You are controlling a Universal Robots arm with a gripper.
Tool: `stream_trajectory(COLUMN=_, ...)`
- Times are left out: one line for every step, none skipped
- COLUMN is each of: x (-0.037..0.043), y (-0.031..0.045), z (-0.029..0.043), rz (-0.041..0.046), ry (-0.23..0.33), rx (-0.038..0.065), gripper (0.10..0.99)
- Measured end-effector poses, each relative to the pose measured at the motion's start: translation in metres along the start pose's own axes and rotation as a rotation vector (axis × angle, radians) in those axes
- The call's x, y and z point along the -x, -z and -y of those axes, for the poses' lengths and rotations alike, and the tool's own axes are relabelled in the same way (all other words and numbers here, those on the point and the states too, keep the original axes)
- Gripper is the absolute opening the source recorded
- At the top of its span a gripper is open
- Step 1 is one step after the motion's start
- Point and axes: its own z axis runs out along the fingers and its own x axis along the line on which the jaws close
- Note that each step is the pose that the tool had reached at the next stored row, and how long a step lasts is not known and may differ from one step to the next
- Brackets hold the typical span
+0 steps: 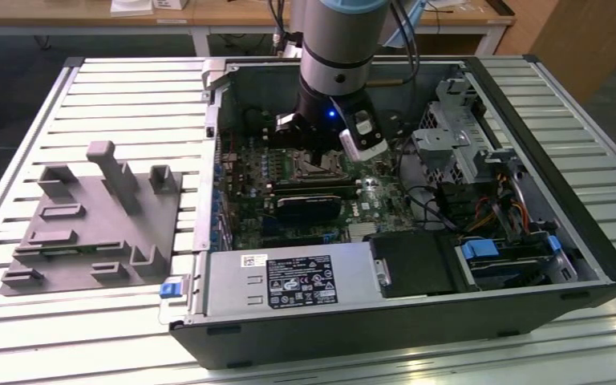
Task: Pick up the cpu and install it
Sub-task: 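Install the second cpu locking lever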
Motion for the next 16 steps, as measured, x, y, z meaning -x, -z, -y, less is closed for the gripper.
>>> stream_trajectory(x=0.0, y=-0.0001, z=0.0, rz=0.0001, ry=0.0, rx=0.0, gripper=0.106)
stream_trajectory(x=0.0, y=-0.0001, z=0.0001, rz=0.0, ry=0.0, rx=0.0, gripper=0.106)
stream_trajectory(x=0.0003, y=-0.0001, z=0.0001, rz=-0.0003, ry=0.0, rx=0.0, gripper=0.106)
stream_trajectory(x=0.0009, y=-0.0002, z=0.0004, rz=-0.0018, ry=0.0, rx=0.0, gripper=0.106)
stream_trajectory(x=0.0021, y=-0.0003, z=0.0005, rz=-0.0045, ry=-0.001, rx=0.0, gripper=0.106)
stream_trajectory(x=0.0035, y=-0.0004, z=0.0006, rz=-0.0076, ry=-0.002, rx=-0.001, gripper=0.106)
stream_trajectory(x=0.0049, y=-0.0006, z=0.0006, rz=-0.0101, ry=-0.002, rx=-0.001, gripper=0.106)
stream_trajectory(x=0.0061, y=-0.001, z=0.0007, rz=-0.012, ry=-0.002, rx=-0.001, gripper=0.106)
stream_trajectory(x=0.0062, y=-0.0015, z=0.0012, rz=-0.0126, ry=-0.002, rx=-0.001, gripper=0.106)
stream_trajectory(x=0.0063, y=-0.002, z=0.0021, rz=-0.0129, ry=-0.002, rx=-0.001, gripper=0.106)
stream_trajectory(x=0.0063, y=-0.0026, z=0.0037, rz=-0.0129, ry=-0.003, rx=-0.001, gripper=0.106)
stream_trajectory(x=0.0055, y=-0.0031, z=0.0053, rz=-0.0128, ry=-0.003, rx=-0.001, gripper=0.106)
stream_trajectory(x=0.0041, y=-0.0037, z=0.0065, rz=-0.0128, ry=-0.003, rx=-0.001, gripper=0.106)
stream_trajectory(x=0.0018, y=-0.0046, z=0.0072, rz=-0.0128, ry=-0.002, rx=-0.001, gripper=0.106)
stream_trajectory(x=-0.0009, y=-0.0054, z=0.0077, rz=-0.0127, ry=-0.002, rx=-0.001, gripper=0.106)
stream_trajectory(x=-0.0034, y=-0.0063, z=0.0081, rz=-0.0127, ry=-0.002, rx=-0.001, gripper=0.106)
